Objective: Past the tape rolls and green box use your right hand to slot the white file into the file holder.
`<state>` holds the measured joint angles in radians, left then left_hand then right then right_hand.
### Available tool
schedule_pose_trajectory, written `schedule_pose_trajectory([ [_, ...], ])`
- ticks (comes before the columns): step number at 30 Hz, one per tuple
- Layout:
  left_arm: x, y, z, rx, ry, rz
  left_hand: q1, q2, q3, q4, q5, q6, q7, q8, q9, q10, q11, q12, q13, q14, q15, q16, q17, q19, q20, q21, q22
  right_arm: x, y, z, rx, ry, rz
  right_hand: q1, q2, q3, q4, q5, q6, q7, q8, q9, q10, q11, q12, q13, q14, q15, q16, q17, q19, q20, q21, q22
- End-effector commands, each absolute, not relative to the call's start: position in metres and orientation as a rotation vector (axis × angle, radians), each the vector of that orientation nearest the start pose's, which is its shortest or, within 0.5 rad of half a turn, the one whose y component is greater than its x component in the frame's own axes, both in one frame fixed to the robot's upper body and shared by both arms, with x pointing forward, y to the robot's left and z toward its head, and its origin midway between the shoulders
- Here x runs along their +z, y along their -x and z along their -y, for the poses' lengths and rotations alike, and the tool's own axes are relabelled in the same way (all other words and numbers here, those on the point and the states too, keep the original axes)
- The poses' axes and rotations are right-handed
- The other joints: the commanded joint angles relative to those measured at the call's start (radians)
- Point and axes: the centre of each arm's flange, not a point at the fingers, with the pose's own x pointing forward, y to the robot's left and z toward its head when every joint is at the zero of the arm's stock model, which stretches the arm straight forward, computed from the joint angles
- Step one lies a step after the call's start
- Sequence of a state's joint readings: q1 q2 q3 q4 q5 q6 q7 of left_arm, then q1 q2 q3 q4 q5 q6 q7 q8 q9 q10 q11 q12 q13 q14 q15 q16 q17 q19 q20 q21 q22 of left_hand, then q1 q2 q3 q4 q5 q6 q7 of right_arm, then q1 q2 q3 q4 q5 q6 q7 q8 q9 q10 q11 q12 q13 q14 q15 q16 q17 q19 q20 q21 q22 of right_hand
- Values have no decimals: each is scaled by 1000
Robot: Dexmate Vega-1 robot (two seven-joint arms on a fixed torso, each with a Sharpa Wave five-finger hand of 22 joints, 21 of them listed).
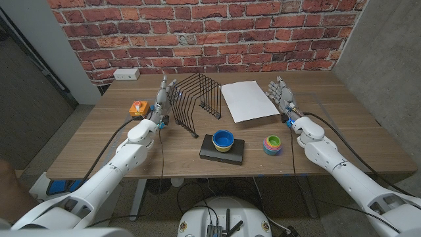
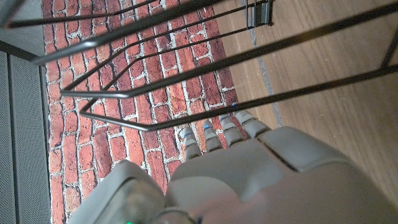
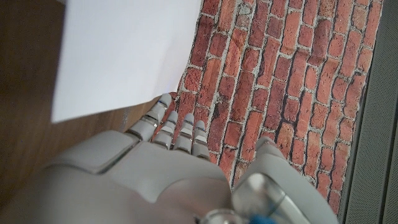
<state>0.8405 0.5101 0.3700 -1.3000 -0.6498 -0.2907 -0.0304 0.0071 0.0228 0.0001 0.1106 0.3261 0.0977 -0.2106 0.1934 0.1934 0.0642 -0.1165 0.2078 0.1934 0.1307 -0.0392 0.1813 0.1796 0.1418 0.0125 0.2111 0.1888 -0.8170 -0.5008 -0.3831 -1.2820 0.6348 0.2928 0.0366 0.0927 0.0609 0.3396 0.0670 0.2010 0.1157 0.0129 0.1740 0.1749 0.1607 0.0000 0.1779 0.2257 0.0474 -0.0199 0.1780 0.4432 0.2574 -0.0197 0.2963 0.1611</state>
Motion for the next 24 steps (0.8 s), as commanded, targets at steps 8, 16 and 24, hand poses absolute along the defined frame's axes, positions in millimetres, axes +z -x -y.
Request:
schedule_pose_trajectory([
  [8,-28,-652,-290,-207,42,595,-1,6,0,7,6,-2,-9,5,4,-1,-5,7,5,8,-1,6,2,8,1,5,4,-13,-644,289,212,28,586,-1,3,6,-3,8,9,0,8,3,7,-1,6,-5,9,-2,9,-6,2,-3,-7,4],
  [16,-28,-652,-290,-207,42,595,-1,6,0,7,6,-3,-9,5,4,-1,-6,7,5,8,-1,6,2,8,1,5,4,-7,-640,294,213,57,568,-1,5,8,-6,10,9,0,9,3,8,0,7,-11,10,-5,10,-14,-3,-6,-16,4],
  [24,-28,-652,-290,-207,42,595,-1,6,0,7,6,-2,-9,6,4,-2,-7,6,5,9,-1,6,2,8,1,5,4,-6,-632,303,199,74,568,-1,6,9,-9,10,7,0,10,2,9,0,9,-15,11,-6,11,-20,-8,-8,-23,4],
])
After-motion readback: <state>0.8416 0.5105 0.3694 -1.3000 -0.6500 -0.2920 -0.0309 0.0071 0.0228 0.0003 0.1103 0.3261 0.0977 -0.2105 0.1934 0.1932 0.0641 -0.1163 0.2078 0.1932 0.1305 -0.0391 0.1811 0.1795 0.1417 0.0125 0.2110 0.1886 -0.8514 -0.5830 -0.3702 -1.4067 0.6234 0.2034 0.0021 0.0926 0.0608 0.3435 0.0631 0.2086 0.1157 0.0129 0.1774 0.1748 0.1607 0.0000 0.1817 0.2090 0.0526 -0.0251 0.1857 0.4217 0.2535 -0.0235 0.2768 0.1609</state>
